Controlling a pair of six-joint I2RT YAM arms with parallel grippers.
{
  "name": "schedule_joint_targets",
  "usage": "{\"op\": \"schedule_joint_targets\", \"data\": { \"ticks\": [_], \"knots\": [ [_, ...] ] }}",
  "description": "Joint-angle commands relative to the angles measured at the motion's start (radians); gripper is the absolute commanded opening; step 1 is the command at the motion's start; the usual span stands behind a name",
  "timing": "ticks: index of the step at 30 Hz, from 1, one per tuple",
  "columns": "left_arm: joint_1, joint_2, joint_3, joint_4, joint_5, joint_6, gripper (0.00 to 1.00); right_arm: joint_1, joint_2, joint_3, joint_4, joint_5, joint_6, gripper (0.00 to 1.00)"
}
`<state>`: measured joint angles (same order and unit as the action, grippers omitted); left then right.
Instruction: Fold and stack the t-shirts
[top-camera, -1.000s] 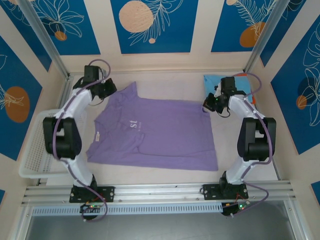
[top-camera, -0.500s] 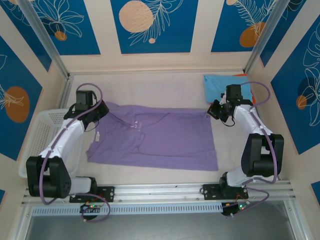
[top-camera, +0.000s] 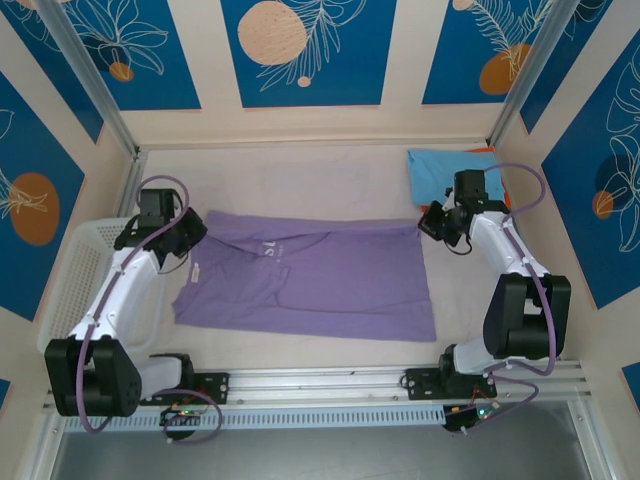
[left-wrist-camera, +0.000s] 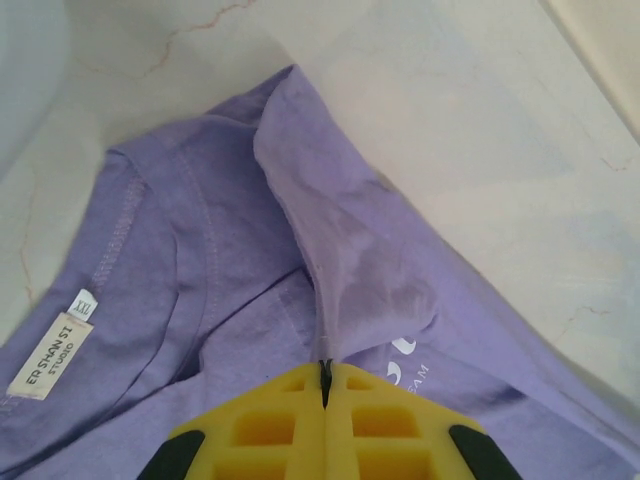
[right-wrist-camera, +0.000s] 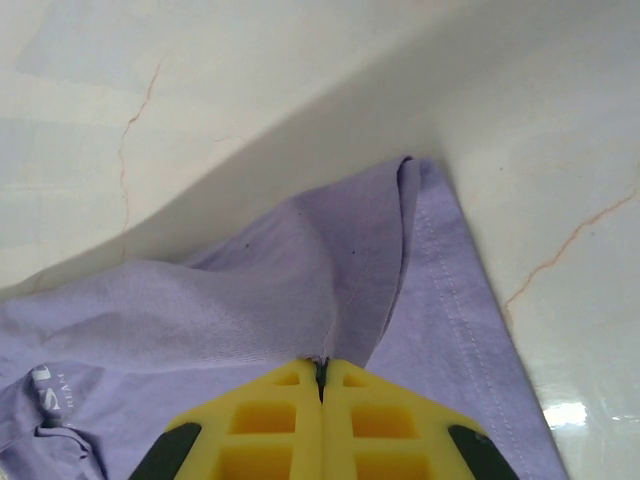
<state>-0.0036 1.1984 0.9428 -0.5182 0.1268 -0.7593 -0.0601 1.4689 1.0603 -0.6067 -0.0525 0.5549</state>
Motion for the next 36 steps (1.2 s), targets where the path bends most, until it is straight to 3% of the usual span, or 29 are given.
{"op": "schedule_joint_targets", "data": {
  "ticks": [1, 10, 12, 14, 16, 19, 23, 27, 31, 36],
  "knots": [
    [0.019, -0.035, 0.026, -0.048, 0.064, -0.029, 0.03, -0.006, -0.031, -0.041, 0.006, 0.025, -0.023, 0.00],
    [0.084, -0.159, -0.098, -0.053, 0.099, -0.076, 0.03, -0.006, -0.095, -0.158, 0.092, 0.056, -0.015, 0.03],
    [0.112, -0.196, -0.126, -0.055, 0.078, -0.095, 0.06, -0.007, -0.122, -0.180, 0.124, 0.041, -0.008, 0.09],
    [0.141, -0.220, -0.154, -0.042, 0.082, -0.118, 0.16, -0.008, -0.150, -0.202, 0.146, 0.025, 0.005, 0.21],
    [0.163, -0.232, -0.169, -0.034, 0.096, -0.133, 0.40, -0.019, -0.177, -0.235, 0.160, 0.018, 0.032, 0.35],
    [0.177, -0.257, -0.177, -0.013, 0.102, -0.126, 0.52, -0.083, -0.240, -0.305, 0.207, -0.051, 0.093, 0.41],
    [0.170, -0.251, -0.136, 0.037, 0.146, -0.072, 0.62, -0.150, -0.302, -0.336, 0.219, -0.089, 0.168, 0.46],
    [0.053, -0.121, -0.002, -0.005, 0.148, 0.026, 0.60, -0.104, -0.215, -0.252, 0.196, -0.125, 0.151, 0.46],
    [-0.132, 0.047, 0.112, -0.017, 0.024, 0.057, 0.55, 0.016, 0.007, -0.090, 0.084, -0.071, 0.084, 0.33],
    [-0.186, 0.295, 0.206, 0.057, -0.016, 0.038, 0.46, 0.109, 0.221, 0.048, 0.058, 0.009, 0.063, 0.27]
  ]
}}
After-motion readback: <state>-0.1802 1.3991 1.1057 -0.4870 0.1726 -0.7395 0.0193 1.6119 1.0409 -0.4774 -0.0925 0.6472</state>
